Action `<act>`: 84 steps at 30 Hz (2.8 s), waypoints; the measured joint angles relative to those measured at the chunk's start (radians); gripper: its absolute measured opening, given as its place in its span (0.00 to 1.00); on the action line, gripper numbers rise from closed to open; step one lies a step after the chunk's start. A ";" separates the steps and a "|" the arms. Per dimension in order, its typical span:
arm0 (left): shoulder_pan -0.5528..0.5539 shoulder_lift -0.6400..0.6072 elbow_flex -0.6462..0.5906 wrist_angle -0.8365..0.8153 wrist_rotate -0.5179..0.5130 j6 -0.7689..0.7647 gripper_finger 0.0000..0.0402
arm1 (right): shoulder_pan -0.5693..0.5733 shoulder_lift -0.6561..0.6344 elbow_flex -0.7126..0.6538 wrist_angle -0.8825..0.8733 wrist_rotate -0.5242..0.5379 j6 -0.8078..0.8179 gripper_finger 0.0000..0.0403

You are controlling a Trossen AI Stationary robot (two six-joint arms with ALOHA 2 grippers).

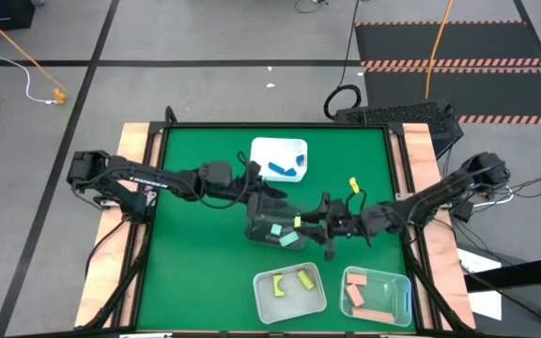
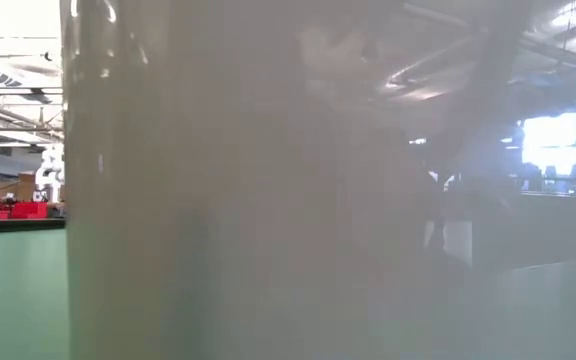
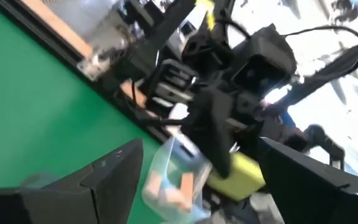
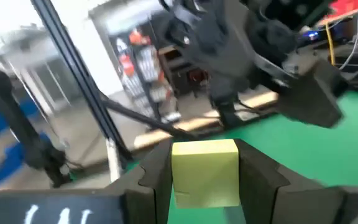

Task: Sort & place blocks by color
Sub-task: Put the light green block into the gray bin, then return to Home Position

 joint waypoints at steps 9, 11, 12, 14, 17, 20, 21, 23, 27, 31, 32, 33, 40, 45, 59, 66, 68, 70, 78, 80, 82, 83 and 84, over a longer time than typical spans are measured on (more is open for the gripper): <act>0.016 -0.072 0.000 -0.243 0.216 0.076 0.73 | 0.167 0.171 0.010 0.189 0.042 0.273 0.30; 0.000 -0.099 0.000 -0.302 0.216 0.114 0.73 | 0.197 0.227 0.038 0.187 0.056 0.302 0.30; -0.009 -0.109 0.000 -0.319 0.216 0.132 0.73 | 0.207 0.256 0.057 0.186 0.055 0.304 0.30; -0.031 -0.135 0.000 -0.355 0.215 0.167 0.74 | 0.226 0.313 0.103 0.185 0.052 0.296 0.30; -0.066 -0.162 0.000 -0.365 0.208 0.195 0.74 | 0.242 0.381 0.167 0.155 0.046 0.272 0.30; -0.103 -0.180 0.000 -0.375 0.207 0.185 0.74 | 0.251 0.423 0.214 0.092 -0.013 0.285 0.30; -0.115 -0.186 0.000 -0.374 0.207 0.178 0.74 | 0.255 0.433 0.226 0.065 -0.038 0.305 0.30; -0.141 -0.201 0.000 -0.387 0.205 0.170 0.73 | 0.264 0.445 0.247 0.001 -0.080 0.342 0.31; -0.191 -0.215 0.000 -0.411 0.205 0.168 0.74 | 0.278 0.456 0.254 -0.112 -0.110 0.422 0.32; -0.233 -0.219 0.000 -0.414 0.204 0.168 0.74 | 0.282 0.455 0.254 -0.191 -0.109 0.478 0.32; -0.244 -0.218 0.000 -0.417 0.204 0.167 0.74 | 0.281 0.455 0.254 -0.196 -0.109 0.488 0.33; -0.253 -0.218 0.000 -0.419 0.204 0.167 0.74 | 0.279 0.455 0.254 -0.195 -0.109 0.496 0.33; -0.294 -0.218 0.000 -0.418 0.203 0.165 0.75 | 0.275 0.454 0.254 -0.195 -0.109 0.510 0.45; -0.305 -0.218 0.000 -0.418 0.202 0.165 0.76 | 0.274 0.451 0.254 -0.196 -0.109 0.502 0.57; -0.235 -0.230 0.000 -0.502 0.200 0.260 0.78 | 0.253 0.308 0.254 -0.335 -0.110 0.104 0.62; -0.147 -0.343 -0.001 -0.751 0.129 0.347 0.77 | 0.210 0.127 0.252 -0.591 -0.105 -0.027 0.62; -0.123 -0.406 -0.007 -0.837 0.077 0.367 0.78 | 0.187 0.078 0.224 -0.605 -0.104 -0.020 0.62; -0.098 -0.469 -0.018 -0.879 0.040 0.379 0.78 | 0.162 0.031 0.178 -0.578 -0.104 -0.018 0.62; -0.032 -0.803 -0.112 -1.070 -0.057 0.353 0.79 | 0.081 -0.145 -0.097 -0.402 -0.103 -0.017 0.62; -0.023 -0.896 -0.155 -1.074 -0.076 0.326 0.79 | 0.068 -0.185 -0.167 -0.329 -0.103 -0.017 0.62; -0.020 -0.992 -0.205 -1.073 -0.107 0.293 0.80 | 0.056 -0.225 -0.229 -0.258 -0.103 -0.020 0.62; -0.020 -1.039 -0.230 -1.073 -0.125 0.274 0.80 | 0.050 -0.243 -0.259 -0.230 -0.103 -0.020 0.62; -0.020 -1.085 -0.256 -1.069 -0.139 0.262 0.80 | 0.043 -0.259 -0.283 -0.198 -0.104 -0.021 0.62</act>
